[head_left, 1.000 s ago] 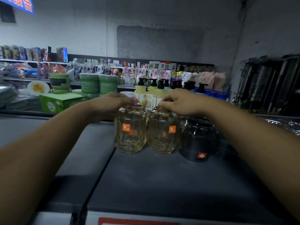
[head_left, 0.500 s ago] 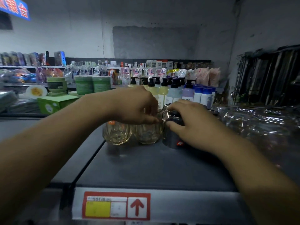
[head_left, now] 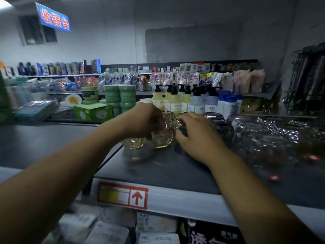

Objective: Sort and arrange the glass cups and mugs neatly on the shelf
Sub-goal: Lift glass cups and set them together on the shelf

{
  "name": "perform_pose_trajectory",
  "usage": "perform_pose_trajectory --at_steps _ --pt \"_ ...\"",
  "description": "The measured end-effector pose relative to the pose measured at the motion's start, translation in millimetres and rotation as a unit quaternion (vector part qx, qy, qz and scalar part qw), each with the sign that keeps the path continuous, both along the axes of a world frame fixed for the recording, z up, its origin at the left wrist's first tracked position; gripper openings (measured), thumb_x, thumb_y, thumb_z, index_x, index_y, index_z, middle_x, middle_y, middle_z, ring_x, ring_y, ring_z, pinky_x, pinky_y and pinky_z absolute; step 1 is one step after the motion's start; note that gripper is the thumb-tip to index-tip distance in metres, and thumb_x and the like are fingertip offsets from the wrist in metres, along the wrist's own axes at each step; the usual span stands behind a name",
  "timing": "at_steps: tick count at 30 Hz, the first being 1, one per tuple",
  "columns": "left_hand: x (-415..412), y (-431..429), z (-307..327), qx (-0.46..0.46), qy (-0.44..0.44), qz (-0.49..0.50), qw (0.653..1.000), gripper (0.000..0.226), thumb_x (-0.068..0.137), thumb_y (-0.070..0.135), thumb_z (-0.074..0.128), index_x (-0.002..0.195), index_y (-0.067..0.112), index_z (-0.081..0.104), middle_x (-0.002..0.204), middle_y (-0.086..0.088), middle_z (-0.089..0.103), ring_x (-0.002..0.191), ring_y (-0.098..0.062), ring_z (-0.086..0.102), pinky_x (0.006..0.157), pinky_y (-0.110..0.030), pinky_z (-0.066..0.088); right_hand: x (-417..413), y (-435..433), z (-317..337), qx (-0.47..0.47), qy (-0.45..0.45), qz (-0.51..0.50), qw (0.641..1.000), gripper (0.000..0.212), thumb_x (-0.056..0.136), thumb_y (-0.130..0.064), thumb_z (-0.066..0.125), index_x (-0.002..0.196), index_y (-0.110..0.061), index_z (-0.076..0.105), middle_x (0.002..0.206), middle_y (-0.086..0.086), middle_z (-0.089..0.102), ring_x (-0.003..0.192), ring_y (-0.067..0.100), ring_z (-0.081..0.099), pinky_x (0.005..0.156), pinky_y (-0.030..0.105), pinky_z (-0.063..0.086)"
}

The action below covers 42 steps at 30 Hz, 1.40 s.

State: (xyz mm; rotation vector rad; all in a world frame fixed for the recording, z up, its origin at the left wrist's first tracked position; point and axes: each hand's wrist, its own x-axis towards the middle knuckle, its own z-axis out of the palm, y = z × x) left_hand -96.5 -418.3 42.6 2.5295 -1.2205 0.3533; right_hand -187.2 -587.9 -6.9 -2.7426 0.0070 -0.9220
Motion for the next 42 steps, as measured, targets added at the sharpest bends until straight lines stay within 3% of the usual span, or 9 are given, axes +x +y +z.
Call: perform_pose_trajectory --at_steps 7,12,17,20,23,27,29,33,42 --pt "-46 34 -10 -0.298 0.014 -0.010 0.954 0.012 0.098 0.015 0.066 0.093 0.006 0.071 0.080 -0.003 0.075 0.056 -0.006 0.068 0.056 -0.018 0.050 0 1 1 0.064 -0.021 0.038 0.997 0.051 0.098 -0.049 0.054 0.138 -0.017 0.052 0.135 0.003 0.057 0.123 0.024 0.052 0.103 0.043 0.046" --pt "-65 38 -37 -0.563 0.258 -0.057 0.783 0.012 0.100 0.010 0.062 0.100 0.000 0.068 0.090 -0.017 0.071 0.063 -0.013 0.060 0.066 -0.027 0.050 -11 15 9 0.269 -0.065 0.249 0.928 0.056 0.090 -0.052 0.066 0.141 -0.033 0.053 0.142 -0.008 0.056 0.126 0.008 0.056 0.106 0.042 0.049" --pt "-80 32 -62 -0.648 0.432 -0.134 0.613 0.020 0.103 0.014 0.055 0.120 0.003 0.061 0.078 0.001 0.067 0.061 -0.006 0.050 0.057 -0.015 0.046 -14 39 19 0.285 -0.099 0.279 0.912 0.059 0.081 -0.043 0.082 0.135 -0.037 0.059 0.137 -0.013 0.061 0.124 0.008 0.059 0.105 0.040 0.052" --pt "-74 49 -59 -0.586 0.411 -0.087 0.693 0.026 0.104 0.022 0.055 0.113 0.001 0.067 0.090 -0.011 0.074 0.057 -0.011 0.058 0.053 -0.021 0.045 -15 40 32 0.265 -0.070 0.232 0.933 0.075 0.067 -0.057 0.086 0.133 -0.042 0.055 0.132 -0.012 0.062 0.117 0.008 0.062 0.099 0.039 0.054" --pt "-45 77 -56 -0.478 0.183 0.020 0.859 0.018 0.103 0.029 0.059 0.106 0.014 0.069 0.090 -0.003 0.076 0.065 -0.011 0.067 0.054 -0.021 0.048 -14 38 50 0.182 -0.003 0.150 0.972 0.081 0.065 -0.051 0.090 0.133 -0.029 0.050 0.117 -0.018 0.057 0.100 -0.005 0.056 0.078 0.012 0.044" --pt "5 104 -49 -0.287 -0.060 0.068 0.954 0.023 0.094 0.031 0.068 0.115 0.020 0.065 0.108 0.002 0.062 0.089 -0.007 0.060 0.079 -0.022 0.053 -3 47 73 0.045 0.072 0.078 0.993 0.072 0.066 -0.047 0.092 0.126 -0.030 0.057 0.118 -0.011 0.060 0.104 0.007 0.059 0.077 0.012 0.041" --pt "29 108 -46 -0.210 -0.058 0.053 0.975 0.034 0.092 0.036 0.070 0.122 0.021 0.063 0.121 -0.002 0.055 0.103 -0.017 0.059 0.092 -0.037 0.054 7 53 79 -0.013 0.117 0.051 0.992 0.079 0.065 -0.047 0.091 0.134 -0.025 0.059 0.129 -0.003 0.058 0.110 0.013 0.056 0.088 0.023 0.046" --pt "61 106 -41 -0.108 -0.069 -0.005 0.992 0.039 0.091 0.045 0.069 0.122 0.021 0.065 0.123 0.000 0.053 0.103 -0.019 0.058 0.090 -0.038 0.054 27 63 83 -0.055 0.177 0.001 0.983 0.090 0.067 -0.044 0.091 0.145 -0.020 0.052 0.143 0.002 0.054 0.124 0.022 0.054 0.101 0.034 0.046" --pt "89 95 -40 -0.113 -0.069 -0.148 0.980 0.015 0.088 0.035 0.077 0.088 0.027 0.064 0.072 0.017 0.055 0.065 0.002 0.054 0.059 -0.014 0.036 54 64 69 -0.049 0.220 -0.056 0.973 0.083 0.063 -0.046 0.092 0.134 -0.023 0.056 0.129 -0.002 0.060 0.116 0.019 0.058 0.101 0.040 0.051"
